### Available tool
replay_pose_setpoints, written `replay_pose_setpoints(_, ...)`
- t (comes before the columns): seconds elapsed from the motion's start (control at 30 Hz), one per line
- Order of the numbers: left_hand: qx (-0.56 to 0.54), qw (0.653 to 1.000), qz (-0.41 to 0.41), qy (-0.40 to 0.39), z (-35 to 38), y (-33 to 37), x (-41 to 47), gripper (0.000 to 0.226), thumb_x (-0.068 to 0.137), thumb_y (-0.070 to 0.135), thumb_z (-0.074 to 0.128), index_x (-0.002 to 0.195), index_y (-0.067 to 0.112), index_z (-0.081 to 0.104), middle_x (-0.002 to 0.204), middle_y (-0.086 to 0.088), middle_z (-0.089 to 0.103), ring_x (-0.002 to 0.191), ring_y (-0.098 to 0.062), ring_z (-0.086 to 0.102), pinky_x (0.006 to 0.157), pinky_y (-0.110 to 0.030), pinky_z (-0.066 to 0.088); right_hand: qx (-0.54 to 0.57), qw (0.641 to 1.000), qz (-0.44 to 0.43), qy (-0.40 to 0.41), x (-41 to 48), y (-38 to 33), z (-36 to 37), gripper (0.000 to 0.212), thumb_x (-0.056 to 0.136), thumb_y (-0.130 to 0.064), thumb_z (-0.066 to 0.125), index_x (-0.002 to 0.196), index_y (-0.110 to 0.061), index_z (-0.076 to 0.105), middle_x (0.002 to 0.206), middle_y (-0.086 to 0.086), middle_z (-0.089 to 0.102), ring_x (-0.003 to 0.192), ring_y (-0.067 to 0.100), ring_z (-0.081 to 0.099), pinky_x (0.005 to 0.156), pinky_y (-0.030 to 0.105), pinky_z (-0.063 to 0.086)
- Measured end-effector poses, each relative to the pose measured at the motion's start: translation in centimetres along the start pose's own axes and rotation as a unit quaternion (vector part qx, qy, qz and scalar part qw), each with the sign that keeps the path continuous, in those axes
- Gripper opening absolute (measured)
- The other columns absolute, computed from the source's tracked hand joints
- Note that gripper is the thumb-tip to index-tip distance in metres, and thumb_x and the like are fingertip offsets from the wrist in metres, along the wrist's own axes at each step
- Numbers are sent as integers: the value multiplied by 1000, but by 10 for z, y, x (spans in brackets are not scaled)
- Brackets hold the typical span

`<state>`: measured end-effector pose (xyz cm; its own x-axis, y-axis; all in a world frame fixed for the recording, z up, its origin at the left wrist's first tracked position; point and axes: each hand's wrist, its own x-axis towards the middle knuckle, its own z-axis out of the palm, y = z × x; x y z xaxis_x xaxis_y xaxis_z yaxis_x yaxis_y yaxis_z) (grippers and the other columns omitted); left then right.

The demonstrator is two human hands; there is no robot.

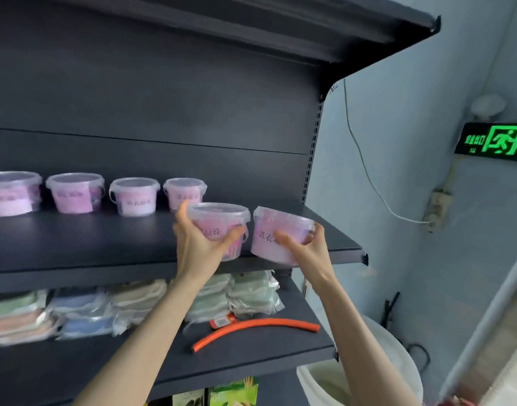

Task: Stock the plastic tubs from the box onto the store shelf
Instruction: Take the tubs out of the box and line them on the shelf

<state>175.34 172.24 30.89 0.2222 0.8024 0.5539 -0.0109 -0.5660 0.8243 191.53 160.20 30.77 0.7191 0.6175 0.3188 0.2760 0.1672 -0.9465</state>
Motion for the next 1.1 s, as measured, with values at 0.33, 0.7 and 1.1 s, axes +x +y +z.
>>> replay_pose_setpoints(0.33, 197, 979, -26, 33, 106, -33, 69, 97, 77, 34, 74, 144, 3, 11, 137, -28, 27, 125, -42, 32, 101, -52, 34, -100, 991, 9, -84, 142, 45, -22, 99, 42, -60, 83, 121, -26, 33, 108, -17, 57, 98, -1, 60, 81, 27, 54)
replay_pose_setpoints(0.7, 399, 917, 24, -13, 127, -49, 102, 83, 70, 32, 80, 130, -1, 34, 149, -19, 24, 135, -33, 30, 100, -41, 38, -285, 945, -85, -134, 232, 67, -17, 105, 72, -36, 80, 151, -20, 12, 157, 11, 5, 143, 29, 6, 115, 43, 14)
replay_pose_setpoints(1.1, 596, 789, 132, -67, 146, -80, 158, 59, 89, 53, 47, 125, 7, 37, 131, -13, 41, 117, -30, 37, 90, -37, 32, -354, 912, -92, -186, 277, 77, 13, 54, 88, -23, 62, 137, -22, 37, 151, 8, 15, 135, 37, 21, 106, 42, 27)
